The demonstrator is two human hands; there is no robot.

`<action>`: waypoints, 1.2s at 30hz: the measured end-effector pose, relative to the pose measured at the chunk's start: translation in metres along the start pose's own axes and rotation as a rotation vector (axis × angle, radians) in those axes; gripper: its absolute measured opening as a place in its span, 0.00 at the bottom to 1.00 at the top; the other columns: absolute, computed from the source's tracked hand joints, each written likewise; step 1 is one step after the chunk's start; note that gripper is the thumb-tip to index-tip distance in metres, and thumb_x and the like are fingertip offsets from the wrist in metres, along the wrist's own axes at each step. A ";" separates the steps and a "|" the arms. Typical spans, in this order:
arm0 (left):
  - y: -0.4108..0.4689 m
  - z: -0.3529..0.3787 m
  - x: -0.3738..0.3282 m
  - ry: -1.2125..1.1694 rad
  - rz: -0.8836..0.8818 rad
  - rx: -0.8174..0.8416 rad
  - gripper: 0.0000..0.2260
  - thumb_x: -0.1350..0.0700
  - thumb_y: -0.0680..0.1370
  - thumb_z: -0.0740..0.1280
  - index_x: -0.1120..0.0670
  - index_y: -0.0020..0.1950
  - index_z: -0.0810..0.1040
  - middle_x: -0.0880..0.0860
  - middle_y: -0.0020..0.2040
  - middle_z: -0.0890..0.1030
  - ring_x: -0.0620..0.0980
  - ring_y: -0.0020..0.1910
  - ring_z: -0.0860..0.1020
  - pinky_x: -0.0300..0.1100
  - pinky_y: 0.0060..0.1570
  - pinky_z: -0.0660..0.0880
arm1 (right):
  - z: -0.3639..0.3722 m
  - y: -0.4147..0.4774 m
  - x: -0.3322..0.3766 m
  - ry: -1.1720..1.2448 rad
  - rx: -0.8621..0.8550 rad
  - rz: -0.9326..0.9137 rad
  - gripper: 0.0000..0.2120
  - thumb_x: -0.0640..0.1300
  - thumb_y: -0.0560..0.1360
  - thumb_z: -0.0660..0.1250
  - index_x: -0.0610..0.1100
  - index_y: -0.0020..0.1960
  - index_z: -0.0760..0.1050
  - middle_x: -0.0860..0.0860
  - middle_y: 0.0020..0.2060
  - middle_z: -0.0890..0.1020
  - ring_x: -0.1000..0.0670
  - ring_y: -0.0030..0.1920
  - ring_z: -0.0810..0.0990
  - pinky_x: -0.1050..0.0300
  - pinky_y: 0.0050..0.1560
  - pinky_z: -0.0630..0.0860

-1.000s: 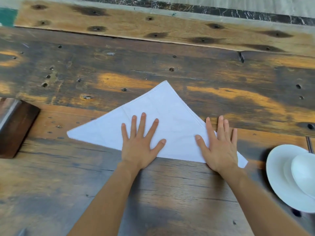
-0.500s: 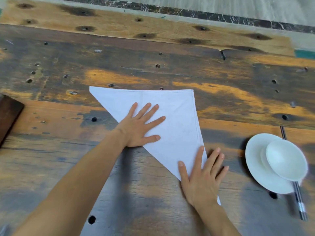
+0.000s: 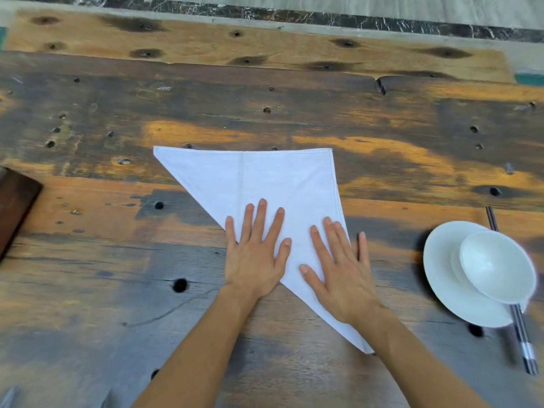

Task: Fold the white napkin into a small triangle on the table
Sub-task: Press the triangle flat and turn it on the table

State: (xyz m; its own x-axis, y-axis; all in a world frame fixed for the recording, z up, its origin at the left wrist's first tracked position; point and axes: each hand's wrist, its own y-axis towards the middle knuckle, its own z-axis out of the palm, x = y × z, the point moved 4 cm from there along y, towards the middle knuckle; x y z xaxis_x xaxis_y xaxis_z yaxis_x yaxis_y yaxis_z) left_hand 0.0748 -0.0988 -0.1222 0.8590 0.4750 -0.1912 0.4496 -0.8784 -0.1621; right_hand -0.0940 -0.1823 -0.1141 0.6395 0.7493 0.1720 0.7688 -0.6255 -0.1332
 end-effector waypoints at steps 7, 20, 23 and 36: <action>-0.005 -0.012 -0.003 -0.039 -0.005 -0.087 0.27 0.41 0.86 0.49 0.48 0.84 0.56 0.56 0.85 0.53 0.57 0.84 0.51 0.63 0.79 0.42 | -0.015 -0.027 -0.016 0.395 -0.109 0.185 0.27 0.54 0.85 0.55 0.45 0.81 0.58 0.47 0.82 0.55 0.48 0.81 0.51 0.52 0.80 0.45; -0.138 0.004 -0.093 -0.444 -0.015 -0.245 0.10 0.52 0.77 0.70 0.49 0.58 0.83 0.45 0.63 0.80 0.47 0.62 0.75 0.42 0.60 0.63 | -0.031 -0.109 -0.023 0.630 0.125 0.644 0.12 0.58 0.71 0.74 0.52 0.46 0.78 0.59 0.35 0.82 0.55 0.42 0.81 0.58 0.46 0.74; -0.150 0.008 -0.099 -0.460 -0.003 -0.282 0.12 0.57 0.77 0.71 0.51 0.60 0.82 0.48 0.67 0.79 0.46 0.68 0.74 0.44 0.65 0.63 | -0.028 -0.109 -0.021 0.587 0.180 0.647 0.11 0.56 0.71 0.74 0.52 0.44 0.77 0.60 0.35 0.80 0.54 0.44 0.80 0.59 0.45 0.72; -0.189 0.011 -0.135 -0.621 -0.301 -0.350 0.17 0.41 0.72 0.71 0.48 0.56 0.82 0.42 0.54 0.81 0.43 0.58 0.74 0.44 0.59 0.65 | -0.023 -0.132 -0.019 0.988 0.186 0.630 0.02 0.48 0.77 0.69 0.53 0.49 0.80 0.56 0.33 0.85 0.59 0.35 0.83 0.60 0.44 0.77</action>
State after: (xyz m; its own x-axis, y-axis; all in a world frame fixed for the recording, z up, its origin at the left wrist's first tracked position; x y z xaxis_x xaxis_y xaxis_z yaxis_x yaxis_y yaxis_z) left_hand -0.1284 0.0040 -0.0761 0.4392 0.5480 -0.7119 0.7818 -0.6235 0.0023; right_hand -0.2080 -0.1192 -0.0769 0.6854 -0.2230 0.6932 0.3615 -0.7222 -0.5897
